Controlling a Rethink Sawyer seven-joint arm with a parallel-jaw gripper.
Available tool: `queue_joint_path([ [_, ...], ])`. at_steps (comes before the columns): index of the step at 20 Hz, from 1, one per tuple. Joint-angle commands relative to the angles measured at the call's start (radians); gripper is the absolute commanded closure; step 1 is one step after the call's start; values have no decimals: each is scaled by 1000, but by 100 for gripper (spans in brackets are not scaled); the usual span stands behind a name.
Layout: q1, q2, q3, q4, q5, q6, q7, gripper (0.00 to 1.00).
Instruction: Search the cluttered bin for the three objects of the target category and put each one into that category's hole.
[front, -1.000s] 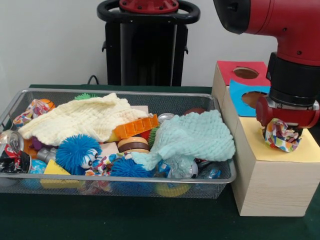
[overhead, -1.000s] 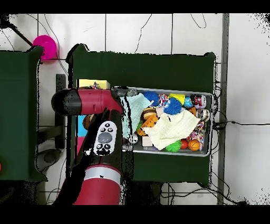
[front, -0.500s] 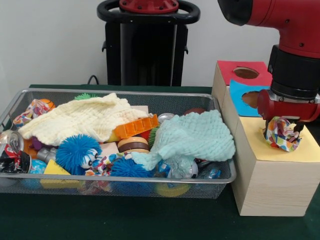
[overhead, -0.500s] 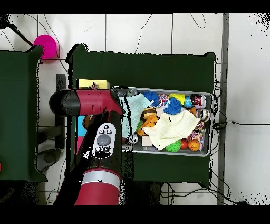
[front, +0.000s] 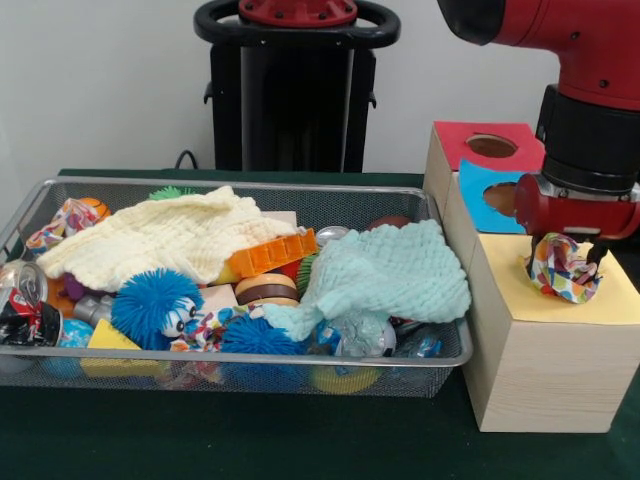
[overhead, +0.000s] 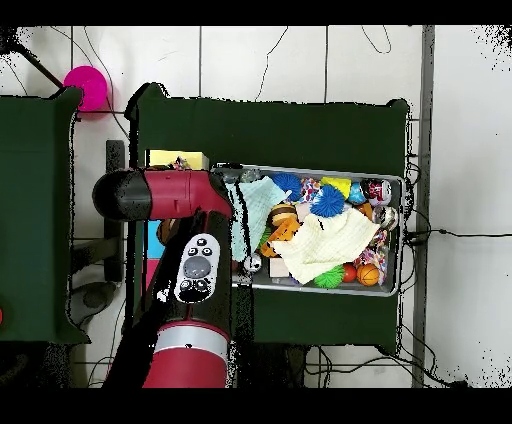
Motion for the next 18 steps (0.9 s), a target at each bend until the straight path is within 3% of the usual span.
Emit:
queue_joint_path([
  [1,0,-63,37,77,42,137,205,0],
  [18,-5,-113,39,87,34,247,181,0],
])
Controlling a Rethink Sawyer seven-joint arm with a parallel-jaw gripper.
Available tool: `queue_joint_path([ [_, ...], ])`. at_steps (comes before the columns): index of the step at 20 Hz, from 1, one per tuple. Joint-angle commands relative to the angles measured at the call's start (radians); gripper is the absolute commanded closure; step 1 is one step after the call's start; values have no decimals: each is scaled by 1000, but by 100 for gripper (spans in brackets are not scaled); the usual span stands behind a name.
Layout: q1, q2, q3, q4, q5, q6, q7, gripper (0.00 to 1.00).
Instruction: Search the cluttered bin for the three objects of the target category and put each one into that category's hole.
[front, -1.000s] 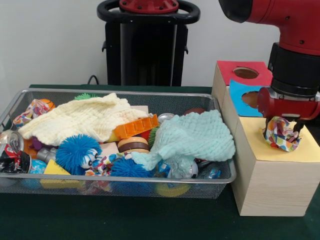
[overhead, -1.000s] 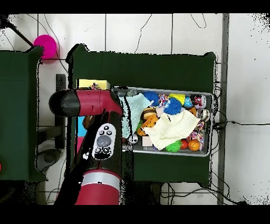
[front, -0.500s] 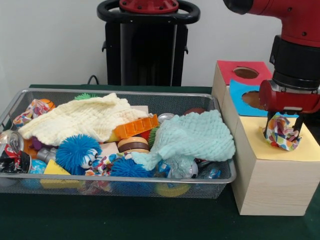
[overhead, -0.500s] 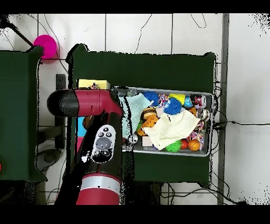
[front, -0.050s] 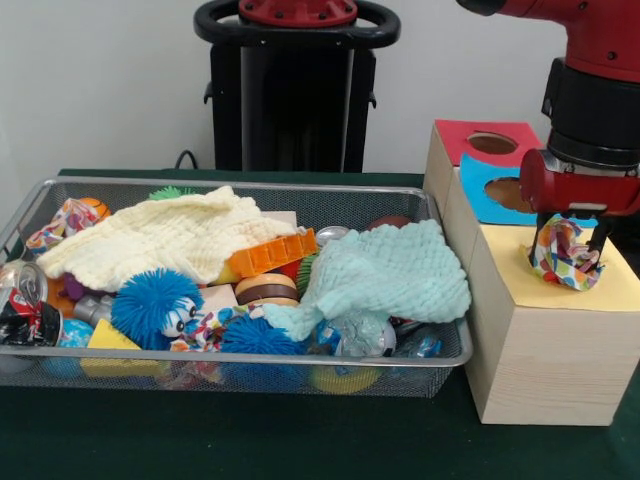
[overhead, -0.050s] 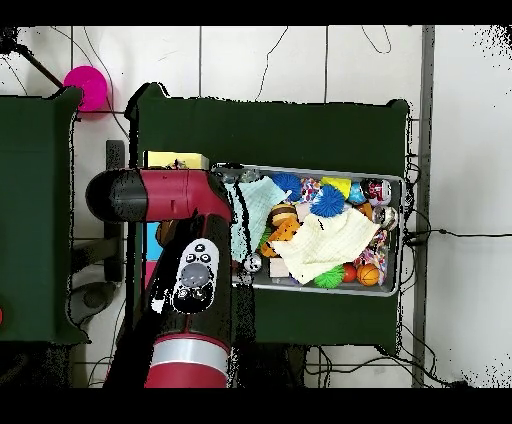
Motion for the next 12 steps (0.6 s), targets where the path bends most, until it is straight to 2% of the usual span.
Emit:
queue_joint_path([
  [1,-6,-72,38,70,33,198,179,0],
  [8,-28,-70,60,84,34,158,154,0],
  [9,-31,-63,60,69,32,156,149,100],
  [12,-38,-61,69,59,28,144,135,100],
])
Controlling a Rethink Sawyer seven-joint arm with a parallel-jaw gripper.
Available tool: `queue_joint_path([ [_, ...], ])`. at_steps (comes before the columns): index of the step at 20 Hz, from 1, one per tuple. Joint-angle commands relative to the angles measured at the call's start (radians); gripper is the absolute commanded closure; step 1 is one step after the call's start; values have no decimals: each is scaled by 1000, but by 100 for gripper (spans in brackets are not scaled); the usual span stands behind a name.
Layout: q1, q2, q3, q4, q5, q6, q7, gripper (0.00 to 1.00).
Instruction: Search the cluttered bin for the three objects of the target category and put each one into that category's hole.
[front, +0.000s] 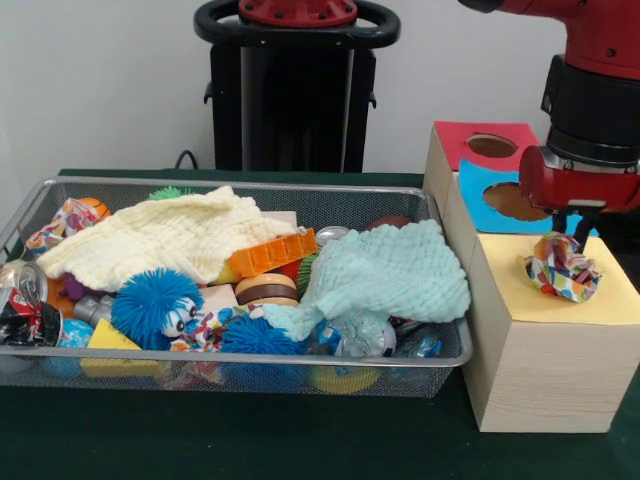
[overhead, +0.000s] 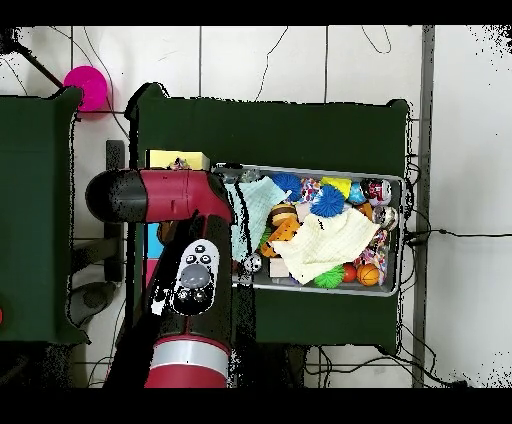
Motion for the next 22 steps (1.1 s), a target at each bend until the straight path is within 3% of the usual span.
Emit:
queue_joint_path([
  [1,-34,-53,63,50,26,128,140,100],
  [4,-32,-49,57,33,25,150,147,100],
  [22,-54,-91,81,103,27,157,129,100],
])
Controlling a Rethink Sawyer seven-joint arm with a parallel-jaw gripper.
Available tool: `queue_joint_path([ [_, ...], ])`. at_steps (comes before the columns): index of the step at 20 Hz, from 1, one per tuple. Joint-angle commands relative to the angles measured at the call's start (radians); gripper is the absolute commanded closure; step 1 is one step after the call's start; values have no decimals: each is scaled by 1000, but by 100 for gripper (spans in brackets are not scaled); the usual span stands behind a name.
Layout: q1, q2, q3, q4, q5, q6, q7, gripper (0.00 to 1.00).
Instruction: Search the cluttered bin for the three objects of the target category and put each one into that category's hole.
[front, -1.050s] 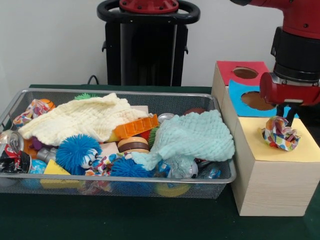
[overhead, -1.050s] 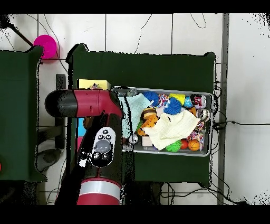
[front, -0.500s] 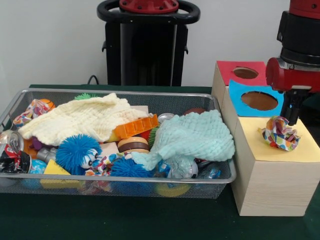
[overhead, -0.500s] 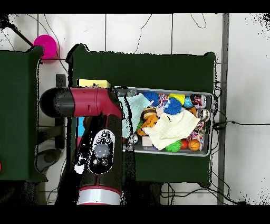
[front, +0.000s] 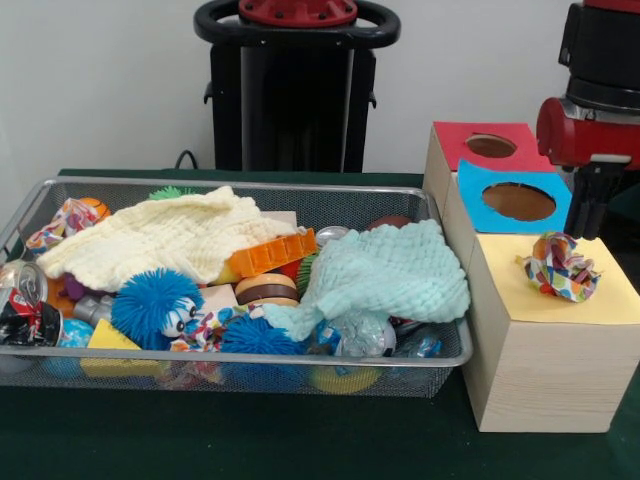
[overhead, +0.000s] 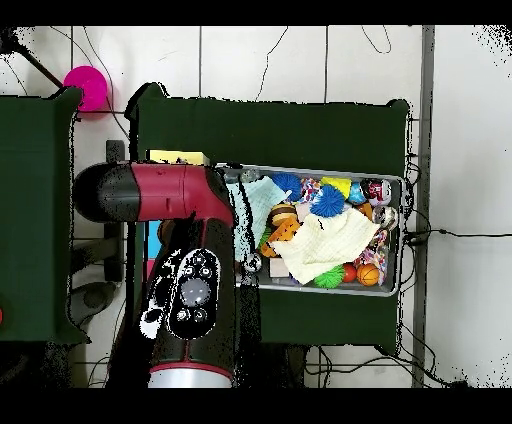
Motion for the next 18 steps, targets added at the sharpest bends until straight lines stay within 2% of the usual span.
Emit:
queue_joint_path([
  [1,-53,-14,85,105,29,111,124,100],
  [18,-71,36,110,35,46,2,146,100],
])
